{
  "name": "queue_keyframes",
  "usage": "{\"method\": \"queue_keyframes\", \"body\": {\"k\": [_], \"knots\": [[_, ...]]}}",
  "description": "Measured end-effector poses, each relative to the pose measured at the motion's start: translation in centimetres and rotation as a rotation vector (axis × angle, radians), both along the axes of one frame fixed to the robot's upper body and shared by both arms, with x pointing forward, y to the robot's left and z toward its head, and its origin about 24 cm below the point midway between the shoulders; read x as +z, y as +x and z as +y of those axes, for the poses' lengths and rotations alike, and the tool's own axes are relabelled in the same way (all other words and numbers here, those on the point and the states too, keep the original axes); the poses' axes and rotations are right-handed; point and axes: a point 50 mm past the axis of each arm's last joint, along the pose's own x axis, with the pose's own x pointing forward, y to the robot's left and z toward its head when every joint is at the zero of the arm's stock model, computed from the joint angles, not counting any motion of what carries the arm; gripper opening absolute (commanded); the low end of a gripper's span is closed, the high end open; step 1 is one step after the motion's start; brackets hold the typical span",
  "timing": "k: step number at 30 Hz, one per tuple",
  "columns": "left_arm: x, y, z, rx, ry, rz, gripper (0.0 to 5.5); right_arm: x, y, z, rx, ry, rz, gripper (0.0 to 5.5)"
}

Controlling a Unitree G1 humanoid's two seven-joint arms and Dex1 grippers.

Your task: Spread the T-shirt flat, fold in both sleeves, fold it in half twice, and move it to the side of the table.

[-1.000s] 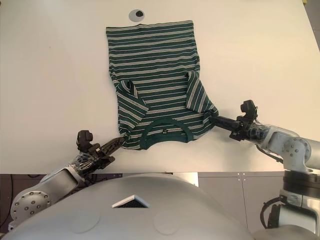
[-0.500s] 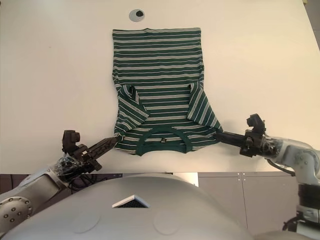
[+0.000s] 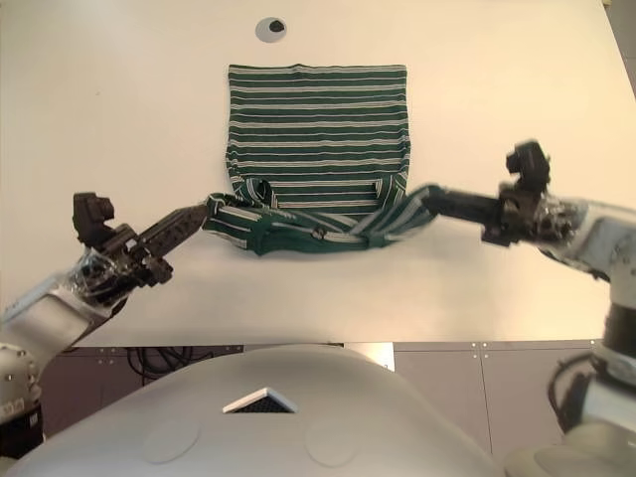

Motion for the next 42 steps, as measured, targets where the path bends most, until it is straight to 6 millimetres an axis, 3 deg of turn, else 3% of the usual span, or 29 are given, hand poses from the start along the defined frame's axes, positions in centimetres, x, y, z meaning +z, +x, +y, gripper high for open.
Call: {"method": "queue_keyframes", "body": {"k": [2, 7, 11, 21, 32, 39, 42], "knots": [[0.0, 2.0, 0.1, -0.003, 0.012, -0.007, 0.04, 0.7, 2.1, 1.0, -0.028, -0.015, -0.021, 0.00], [-0.8, 5.8, 0.0, -0.036, 0.060, 0.006, 0.04, 0.2, 5.2, 1.8, -0.141, -0.063, 0.004, 0.00], [-1.3, 10.8, -0.3, -0.056, 0.099, -0.004, 0.04, -0.6, 8.7, 2.9, -0.226, -0.124, 0.019, 0.00], [-3.3, 18.6, -1.6, -0.069, 0.188, 0.009, 0.04, -2.4, 14.2, 4.3, -0.332, -0.252, -0.014, 0.00], [-3.4, 22.3, -2.1, 0.012, 0.236, -0.004, 0.04, -4.0, 16.4, 6.0, -0.451, -0.330, -0.066, 0.00], [-4.6, 22.5, -2.2, 0.081, 0.256, 0.029, 0.04, -4.7, 16.8, 6.8, -0.522, -0.364, -0.085, 0.00], [-4.4, 22.8, -2.4, 0.115, 0.258, 0.027, 0.04, -4.9, 17.0, 8.2, -0.537, -0.343, -0.086, 0.00]]}}
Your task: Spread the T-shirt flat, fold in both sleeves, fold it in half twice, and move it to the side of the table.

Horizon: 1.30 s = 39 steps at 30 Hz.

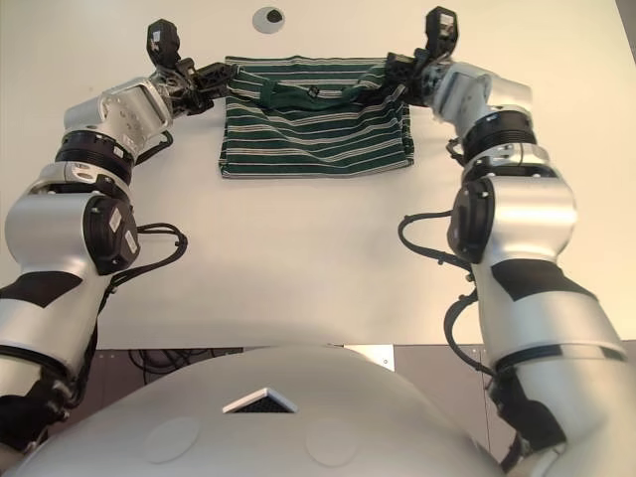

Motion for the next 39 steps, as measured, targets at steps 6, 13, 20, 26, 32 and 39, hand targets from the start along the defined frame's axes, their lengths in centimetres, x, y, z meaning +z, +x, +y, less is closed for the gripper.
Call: {"method": "queue_keyframes", "body": {"k": [6, 13, 20, 26, 32, 39], "knots": [[0.3, 0.4, 0.1, 0.058, 0.003, -0.016, 0.04, -0.2, 0.2, 0.4, -0.060, -0.010, -0.013, 0.00], [-0.1, 0.4, -0.4, 0.071, 0.023, -0.001, 0.57, -0.3, 0.2, 0.2, -0.088, 0.008, -0.011, 0.63], [3.5, 2.4, 0.7, 0.329, -0.093, -0.125, 0.85, 1.8, 1.5, -1.2, -0.358, 0.110, -0.113, 1.04], [4.9, 2.9, 1.5, 0.349, 0.029, -0.197, 0.85, 4.3, 2.5, -0.8, -0.272, -0.043, -0.271, 1.04], [4.0, 1.2, 1.3, 0.010, 0.128, -0.337, 0.85, 4.1, 1.0, 2.1, 0.379, -0.168, -0.451, 1.04], [0.8, -5.4, -0.3, -0.193, 0.177, -0.333, 0.85, 0.2, -2.2, 2.2, 0.605, -0.129, -0.405, 1.04]]}}
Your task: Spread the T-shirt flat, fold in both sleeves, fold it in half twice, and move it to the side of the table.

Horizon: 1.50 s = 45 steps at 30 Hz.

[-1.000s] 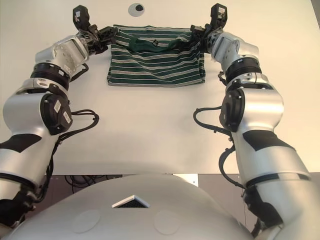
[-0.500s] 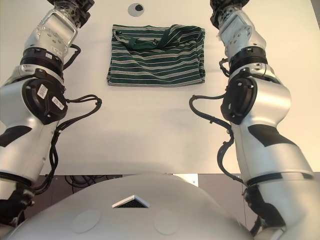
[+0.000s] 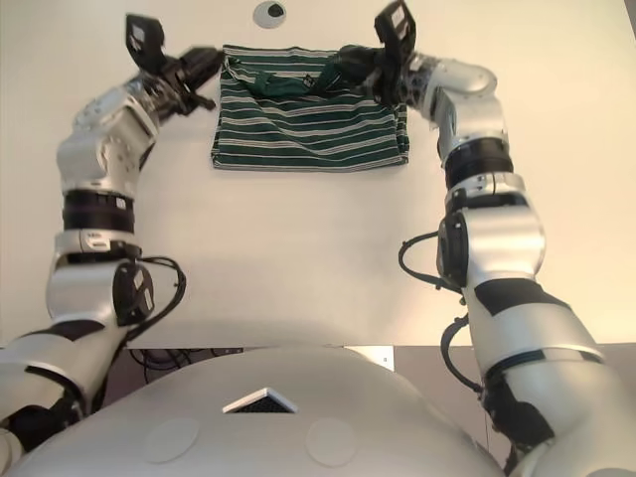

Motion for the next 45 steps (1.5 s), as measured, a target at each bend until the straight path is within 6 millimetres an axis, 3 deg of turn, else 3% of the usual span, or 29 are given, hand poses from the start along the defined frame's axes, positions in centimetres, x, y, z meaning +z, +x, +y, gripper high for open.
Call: {"method": "queue_keyframes", "body": {"k": [3, 5, 7, 17, 20, 28, 33, 35, 39, 42, 45], "knots": [[-1.8, -4.5, -1.8, -0.090, 0.056, 0.049, 0.85, -2.3, -2.1, -0.6, -0.009, -0.037, 0.016, 1.04], [-3.0, -6.7, -1.8, -0.097, 0.106, 0.098, 0.85, -3.6, -3.8, -2.2, -0.039, -0.080, 0.040, 1.04], [-3.4, -7.0, -1.3, -0.087, 0.171, 0.108, 0.85, -3.8, -4.5, -3.3, -0.067, -0.127, 0.037, 1.04], [-4.8, -7.2, 0.1, -0.095, 0.338, 0.132, 0.85, -4.8, -5.6, -2.8, -0.014, -0.300, 0.037, 1.04], [-4.8, -8.3, 0.3, -0.116, 0.324, 0.148, 0.85, -4.7, -6.6, -3.1, 0.034, -0.306, 0.052, 1.04], [-4.4, -13.2, 1.3, -0.167, 0.308, 0.201, 0.85, -4.2, -12.7, -6.1, 0.216, -0.291, 0.183, 1.04], [-3.9, -15.7, 1.3, -0.198, 0.294, 0.234, 0.85, -3.6, -15.1, -6.5, 0.199, -0.188, 0.263, 1.04], [-3.6, -15.8, 1.4, -0.181, 0.258, 0.250, 0.85, -2.5, -14.5, -7.0, 0.131, -0.132, 0.276, 1.04], [-3.0, -15.0, 1.3, -0.101, 0.193, 0.226, 0.85, 2.8, -10.4, -5.4, 0.035, -0.057, 0.061, 1.04], [-2.0, -13.5, 1.0, -0.045, 0.173, 0.152, 0.85, 3.1, -8.9, -1.7, 0.014, -0.001, 0.038, 1.04], [-1.6, -12.9, 0.5, -0.034, 0.161, 0.123, 0.85, 2.4, -8.7, 0.6, 0.063, -0.042, 0.069, 1.04]]}}
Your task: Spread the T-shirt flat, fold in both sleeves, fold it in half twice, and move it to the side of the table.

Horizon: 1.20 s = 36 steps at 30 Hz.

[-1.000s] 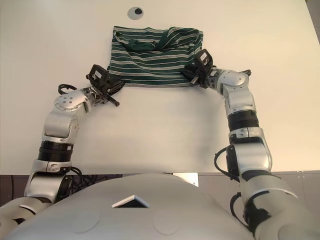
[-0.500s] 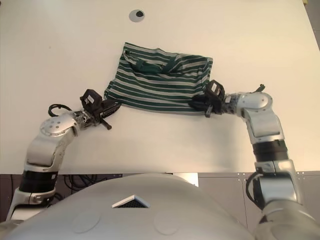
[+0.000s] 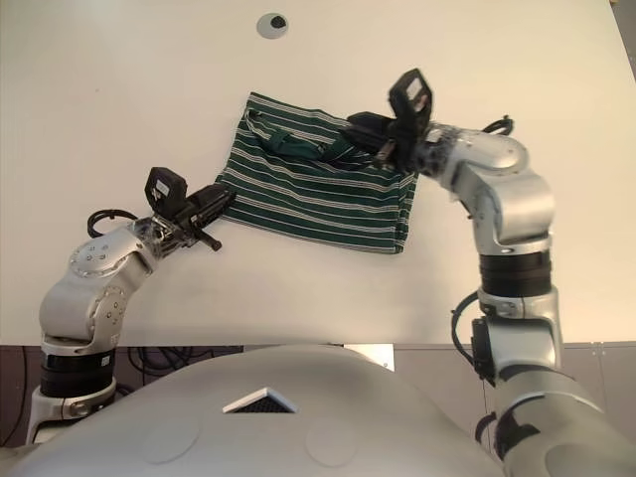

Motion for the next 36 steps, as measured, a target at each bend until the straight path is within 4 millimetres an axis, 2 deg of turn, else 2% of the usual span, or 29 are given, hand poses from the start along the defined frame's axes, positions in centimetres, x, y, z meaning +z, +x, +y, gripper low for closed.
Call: {"method": "queue_keyframes", "body": {"k": [2, 7, 14, 19, 25, 27, 30, 32, 36], "knots": [[0.0, 0.3, -0.3, -0.007, -0.002, -0.004, 0.85, -0.8, -0.3, 0.8, 0.038, -0.036, 0.059, 1.04], [-0.1, 0.4, -0.8, -0.013, -0.012, -0.001, 0.85, -1.4, -0.2, 1.9, 0.080, -0.052, 0.182, 1.04], [-0.8, 0.1, -1.8, -0.025, -0.029, 0.017, 0.85, -5.1, 0.7, 5.0, 0.043, -0.093, 0.339, 1.04], [-1.0, 0.1, -1.8, -0.024, -0.023, 0.022, 0.85, -5.4, 2.0, 5.8, -0.020, -0.074, 0.346, 1.04], [-1.5, -0.5, -2.3, -0.049, -0.017, 0.046, 0.85, -5.6, 3.6, 5.6, -0.142, -0.033, 0.369, 1.04], [-1.8, -0.6, -2.4, -0.053, -0.008, 0.052, 0.85, -5.5, 4.2, 4.9, -0.193, -0.009, 0.393, 1.04], [-2.3, -0.6, -2.4, -0.049, -0.004, 0.065, 0.85, -5.4, 4.4, 4.6, -0.203, 0.011, 0.414, 1.04], [-1.5, 0.2, -2.3, -0.011, -0.024, 0.025, 0.85, -5.4, 4.3, 4.7, -0.181, 0.005, 0.416, 1.04], [2.2, 2.7, -2.6, -0.002, -0.101, -0.120, 0.85, -5.5, 3.0, 5.9, -0.035, -0.070, 0.344, 1.04]]}}
